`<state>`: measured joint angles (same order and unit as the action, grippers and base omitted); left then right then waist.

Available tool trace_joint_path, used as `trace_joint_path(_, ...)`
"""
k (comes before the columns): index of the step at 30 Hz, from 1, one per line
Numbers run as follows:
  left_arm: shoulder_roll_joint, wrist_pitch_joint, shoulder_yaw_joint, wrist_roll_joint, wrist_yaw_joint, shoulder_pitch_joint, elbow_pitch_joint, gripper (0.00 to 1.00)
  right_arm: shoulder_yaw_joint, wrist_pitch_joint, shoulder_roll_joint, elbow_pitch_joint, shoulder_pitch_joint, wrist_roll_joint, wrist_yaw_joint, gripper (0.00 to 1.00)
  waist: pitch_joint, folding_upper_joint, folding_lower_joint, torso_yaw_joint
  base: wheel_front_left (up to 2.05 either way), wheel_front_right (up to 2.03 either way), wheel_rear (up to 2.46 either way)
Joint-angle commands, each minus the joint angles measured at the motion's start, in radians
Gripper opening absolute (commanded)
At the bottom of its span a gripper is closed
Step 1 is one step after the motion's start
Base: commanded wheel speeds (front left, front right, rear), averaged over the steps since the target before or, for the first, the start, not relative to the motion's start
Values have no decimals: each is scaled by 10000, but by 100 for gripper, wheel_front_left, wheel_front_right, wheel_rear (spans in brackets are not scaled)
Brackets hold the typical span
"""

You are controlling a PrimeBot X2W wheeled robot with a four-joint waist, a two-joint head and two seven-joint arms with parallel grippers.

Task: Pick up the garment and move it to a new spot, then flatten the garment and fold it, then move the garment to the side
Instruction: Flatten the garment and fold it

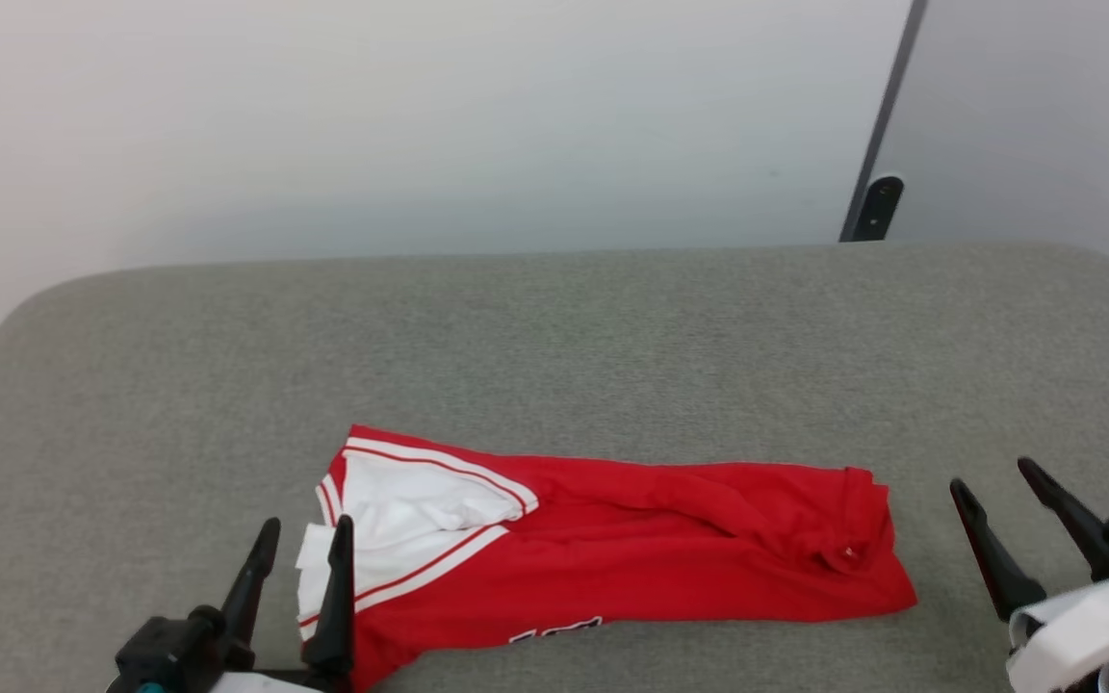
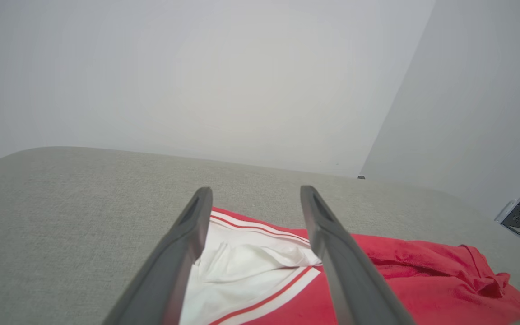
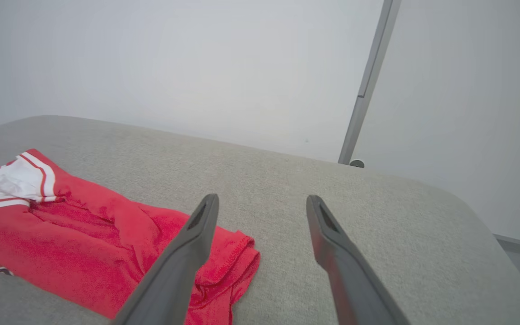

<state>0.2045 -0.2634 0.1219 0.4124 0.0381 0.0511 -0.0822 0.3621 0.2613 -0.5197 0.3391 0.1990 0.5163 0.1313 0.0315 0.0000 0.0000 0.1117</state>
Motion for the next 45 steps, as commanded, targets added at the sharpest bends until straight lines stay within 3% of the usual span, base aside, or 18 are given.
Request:
trace_joint_path(1, -260, -4, -284, -315, 238, 149, -78, 100, -482, 40, 224, -259, -513, -380, -13, 100, -61, 0, 0, 209, 0, 0, 0)
trace_joint_path(8, -804, -4, -875, -959, 747, -18, -267, 100, -1016, 44, 620, -825, -1098, -931, -13, 100, -197, 0, 0, 491, 0, 0, 0)
trace_joint_path(14, -1010, -5, -1056, -1153, 861, -120, -382, 100, -1093, 31, 669, -886, -1193, -1043, -13, 100, -261, 0, 0, 512, 0, 0, 0)
trace_joint_path(18, -1096, -5, -1221, -1220, 920, -166, -425, 100, -888, -535, 653, -790, -989, -764, -13, 100, -303, 0, 0, 350, 0, 0, 0)
trace_joint_path(34, -951, -5, -647, -1170, 931, -516, -399, 100, 740, -6860, 18, 842, 1610, 1510, -13, 100, -637, 0, 0, -1140, 0, 0, 0)
trace_joint_path(39, -1003, -5, -374, -1089, 932, -788, -455, 100, 555, -8652, 109, 1858, 2439, 1310, -13, 100, -967, 0, 0, -1501, 0, 0, 0)
trace_joint_path(45, -1091, -5, -141, -977, 932, -1123, -497, 100, 159, -10252, 739, 2812, 3238, 825, -13, 100, -1404, 0, 0, -1811, 0, 0, 0)
